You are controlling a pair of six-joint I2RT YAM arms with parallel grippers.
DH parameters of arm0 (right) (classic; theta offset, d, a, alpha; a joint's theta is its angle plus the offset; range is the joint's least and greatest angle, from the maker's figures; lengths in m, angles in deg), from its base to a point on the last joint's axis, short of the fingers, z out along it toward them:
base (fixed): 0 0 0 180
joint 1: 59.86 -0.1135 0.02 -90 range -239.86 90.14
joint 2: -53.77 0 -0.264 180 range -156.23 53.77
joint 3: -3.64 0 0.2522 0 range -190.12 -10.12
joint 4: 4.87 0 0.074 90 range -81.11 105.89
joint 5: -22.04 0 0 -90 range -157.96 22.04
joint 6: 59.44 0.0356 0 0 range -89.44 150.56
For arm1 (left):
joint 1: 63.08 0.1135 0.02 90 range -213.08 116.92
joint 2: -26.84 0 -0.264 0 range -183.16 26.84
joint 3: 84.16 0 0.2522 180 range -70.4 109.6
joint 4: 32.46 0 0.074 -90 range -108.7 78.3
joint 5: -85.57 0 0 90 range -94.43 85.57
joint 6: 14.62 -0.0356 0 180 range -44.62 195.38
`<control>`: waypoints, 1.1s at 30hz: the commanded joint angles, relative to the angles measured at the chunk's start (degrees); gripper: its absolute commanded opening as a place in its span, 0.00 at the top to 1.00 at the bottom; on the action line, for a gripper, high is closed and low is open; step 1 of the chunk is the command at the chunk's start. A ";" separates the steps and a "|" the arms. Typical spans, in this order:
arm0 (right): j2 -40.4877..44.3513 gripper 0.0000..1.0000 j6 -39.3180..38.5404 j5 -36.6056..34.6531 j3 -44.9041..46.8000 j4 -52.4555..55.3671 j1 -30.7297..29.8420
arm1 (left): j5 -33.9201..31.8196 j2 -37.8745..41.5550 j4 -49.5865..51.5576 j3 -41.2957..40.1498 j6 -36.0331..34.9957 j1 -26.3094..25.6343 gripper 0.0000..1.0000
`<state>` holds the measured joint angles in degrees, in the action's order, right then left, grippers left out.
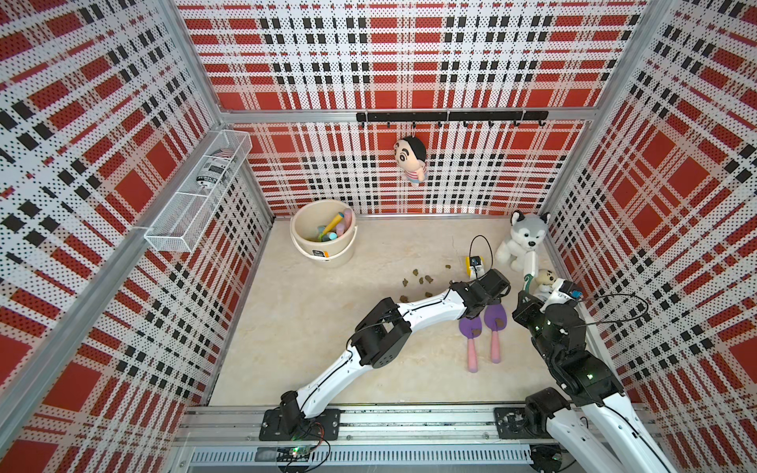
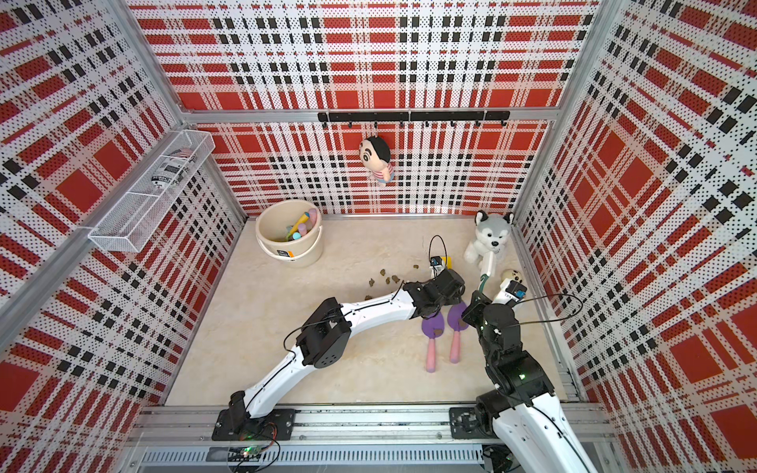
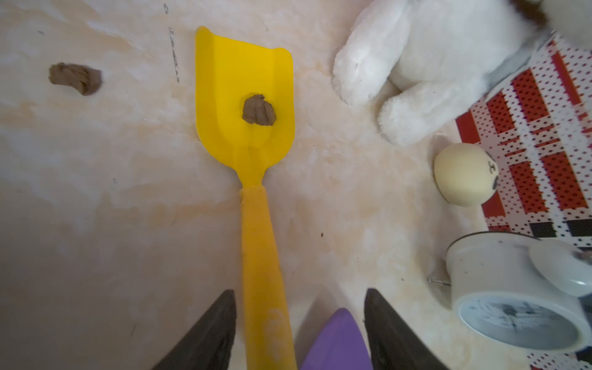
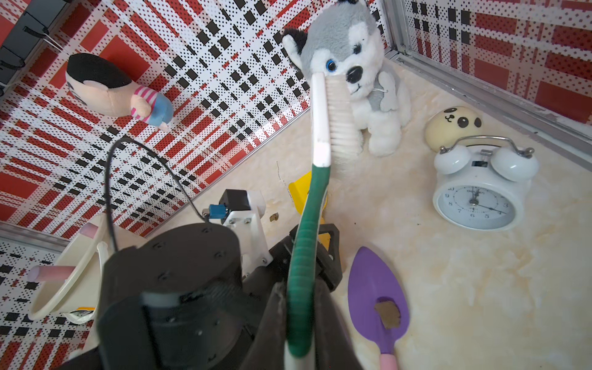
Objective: Brush the soil off the hand trowel and place it into the bucket
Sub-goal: Pick up the hand trowel from the center of the board.
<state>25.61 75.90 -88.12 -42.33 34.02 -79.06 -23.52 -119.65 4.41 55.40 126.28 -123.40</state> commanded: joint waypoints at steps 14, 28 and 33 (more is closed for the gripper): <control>0.39 1.00 -3.15 -0.07 0.28 -1.77 0.24 | 0.21 -4.47 7.99 2.92 -3.67 0.99 0.49; 0.05 1.00 -2.91 0.36 -0.10 -1.75 0.30 | -1.40 -3.84 11.87 2.86 -7.47 0.64 0.64; 0.32 1.00 -2.76 0.47 -0.06 -1.48 0.30 | 0.60 -3.56 11.82 3.03 -7.82 0.97 0.71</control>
<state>25.50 73.48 -87.73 -42.31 33.95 -79.06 -25.09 -122.49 13.07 57.63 119.31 -122.46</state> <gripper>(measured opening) 0.135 0.296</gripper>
